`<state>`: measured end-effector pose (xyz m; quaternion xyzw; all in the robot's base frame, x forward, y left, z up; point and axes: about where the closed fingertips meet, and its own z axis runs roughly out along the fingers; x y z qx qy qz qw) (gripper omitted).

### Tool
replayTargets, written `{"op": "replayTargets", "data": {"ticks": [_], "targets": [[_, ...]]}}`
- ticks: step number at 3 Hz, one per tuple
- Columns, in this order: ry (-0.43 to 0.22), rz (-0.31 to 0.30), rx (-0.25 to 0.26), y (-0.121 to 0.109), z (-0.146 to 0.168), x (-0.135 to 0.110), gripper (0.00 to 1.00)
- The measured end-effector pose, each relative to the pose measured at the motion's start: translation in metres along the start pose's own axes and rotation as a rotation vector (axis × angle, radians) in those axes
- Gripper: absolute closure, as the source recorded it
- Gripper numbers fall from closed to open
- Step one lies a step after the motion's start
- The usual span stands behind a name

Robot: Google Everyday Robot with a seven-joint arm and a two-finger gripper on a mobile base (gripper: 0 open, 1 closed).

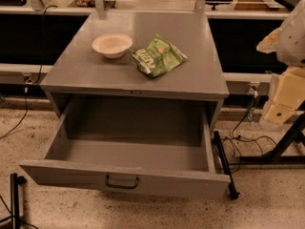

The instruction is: Close top drawer

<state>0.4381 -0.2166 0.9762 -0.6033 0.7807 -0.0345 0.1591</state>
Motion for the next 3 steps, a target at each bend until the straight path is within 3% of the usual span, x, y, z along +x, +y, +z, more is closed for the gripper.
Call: {"op": "replayTargets", "data": {"ticks": [2,3], "targets": [[-0.021,-0.016,-0.003,0.001,0.002,-0.004,0.00],[-0.105,-0.099,-0.021,0.017,0.021,-0.027,0.00]]}}
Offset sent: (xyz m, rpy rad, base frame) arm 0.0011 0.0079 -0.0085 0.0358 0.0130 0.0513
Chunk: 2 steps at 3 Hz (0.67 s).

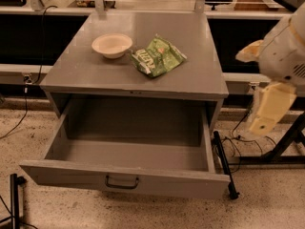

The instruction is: Close top drawer

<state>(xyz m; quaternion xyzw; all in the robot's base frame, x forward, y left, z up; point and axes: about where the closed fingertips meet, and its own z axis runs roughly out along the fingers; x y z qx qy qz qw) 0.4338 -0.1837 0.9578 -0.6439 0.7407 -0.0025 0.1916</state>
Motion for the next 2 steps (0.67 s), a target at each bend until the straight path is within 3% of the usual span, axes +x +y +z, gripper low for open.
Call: {"op": "replayTargets", "data": {"ticks": [1,2], "targets": [[-0.118,-0.066,-0.063,0.018,0.056,-0.037,0.00],[-0.201,-0.061,-0.142,0.031,0.121,-0.053,0.00]]}}
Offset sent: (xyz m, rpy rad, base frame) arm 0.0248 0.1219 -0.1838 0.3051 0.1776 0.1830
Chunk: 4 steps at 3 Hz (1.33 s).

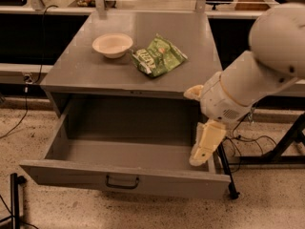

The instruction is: Close top drawer

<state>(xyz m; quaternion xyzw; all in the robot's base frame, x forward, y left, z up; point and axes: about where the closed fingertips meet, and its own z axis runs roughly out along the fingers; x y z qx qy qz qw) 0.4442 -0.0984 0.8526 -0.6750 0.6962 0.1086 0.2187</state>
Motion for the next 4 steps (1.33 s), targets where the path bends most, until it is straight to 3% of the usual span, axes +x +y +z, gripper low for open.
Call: {"op": "replayTargets", "data": {"ticks": [1,2,3,4], "targets": [[-0.009,0.008,-0.007,-0.001,0.010,0.003,0.00],[0.017,0.029,-0.072,0.007,0.030,-0.001,0.00],[0.097,0.043,-0.105,0.021,0.069,-0.002,0.00],[0.152,0.058,-0.105,0.032,0.110,0.009,0.00]]}}
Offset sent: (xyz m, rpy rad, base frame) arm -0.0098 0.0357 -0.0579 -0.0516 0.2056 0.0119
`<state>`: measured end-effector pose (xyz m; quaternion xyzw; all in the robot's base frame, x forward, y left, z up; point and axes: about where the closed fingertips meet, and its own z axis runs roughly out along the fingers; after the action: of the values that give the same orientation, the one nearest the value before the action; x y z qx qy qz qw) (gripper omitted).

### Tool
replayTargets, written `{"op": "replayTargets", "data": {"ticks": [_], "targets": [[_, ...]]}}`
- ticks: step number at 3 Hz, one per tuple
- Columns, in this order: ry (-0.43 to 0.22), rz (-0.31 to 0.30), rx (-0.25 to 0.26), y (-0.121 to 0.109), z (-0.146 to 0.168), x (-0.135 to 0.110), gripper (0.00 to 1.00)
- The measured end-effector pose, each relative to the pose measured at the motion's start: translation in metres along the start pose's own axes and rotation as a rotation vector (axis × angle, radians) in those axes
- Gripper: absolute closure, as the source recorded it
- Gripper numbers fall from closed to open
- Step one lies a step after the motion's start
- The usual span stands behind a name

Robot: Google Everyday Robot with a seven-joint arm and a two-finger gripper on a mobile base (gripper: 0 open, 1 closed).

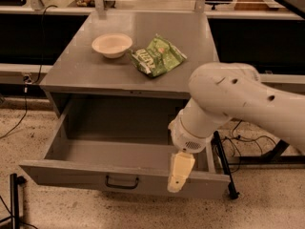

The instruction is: Close top drawer

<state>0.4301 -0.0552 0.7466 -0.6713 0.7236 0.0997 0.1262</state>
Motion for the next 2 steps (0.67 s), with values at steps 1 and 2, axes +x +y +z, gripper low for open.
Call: {"op": "replayTargets", "data": {"ticks": [1,2], "targets": [[0.027,0.029,0.035,0.002,0.040,0.010,0.02],[0.048,0.040,0.061,-0.001,0.056,0.015,0.11]]}}
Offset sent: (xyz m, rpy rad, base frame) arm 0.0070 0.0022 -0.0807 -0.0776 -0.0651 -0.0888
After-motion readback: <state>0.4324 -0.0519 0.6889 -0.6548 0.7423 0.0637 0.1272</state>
